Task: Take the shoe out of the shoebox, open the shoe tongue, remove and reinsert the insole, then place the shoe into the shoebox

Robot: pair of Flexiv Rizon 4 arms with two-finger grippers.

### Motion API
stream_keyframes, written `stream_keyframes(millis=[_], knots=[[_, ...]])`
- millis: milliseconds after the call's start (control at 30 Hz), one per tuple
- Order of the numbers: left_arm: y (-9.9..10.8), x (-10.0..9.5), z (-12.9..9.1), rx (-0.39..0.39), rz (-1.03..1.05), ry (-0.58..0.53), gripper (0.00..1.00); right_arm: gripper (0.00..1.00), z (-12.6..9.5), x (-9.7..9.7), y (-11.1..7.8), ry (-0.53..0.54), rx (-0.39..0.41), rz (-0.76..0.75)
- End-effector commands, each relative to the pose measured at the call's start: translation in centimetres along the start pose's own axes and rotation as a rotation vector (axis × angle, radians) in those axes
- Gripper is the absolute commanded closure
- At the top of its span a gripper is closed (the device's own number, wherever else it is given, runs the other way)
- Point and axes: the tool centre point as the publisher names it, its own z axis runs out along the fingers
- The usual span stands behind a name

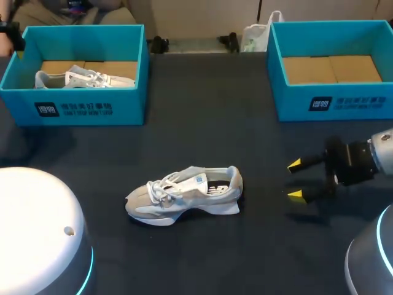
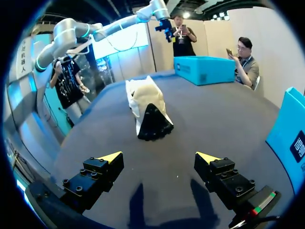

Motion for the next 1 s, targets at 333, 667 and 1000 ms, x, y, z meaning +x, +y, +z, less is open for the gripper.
stream_keyframes(millis=[333, 667, 1000], knots=[[-0.2, 0.0, 0.0, -0.003, 0.0, 0.002, 0.0, 0.0, 0.9, -0.1, -0.3, 0.003, -0.054, -0.055], [-0.2, 0.0, 0.0, -0.003, 0.0, 0.002, 0.0, 0.0, 2.5, -0.8, 0.2, 0.002, -0.09, -0.116], [-0.2, 0.0, 0.0, -0.003, 0.0, 0.002, 0.0, 0.0, 4.1, -0.5, 1.5, 0.013, -0.084, -0.142]])
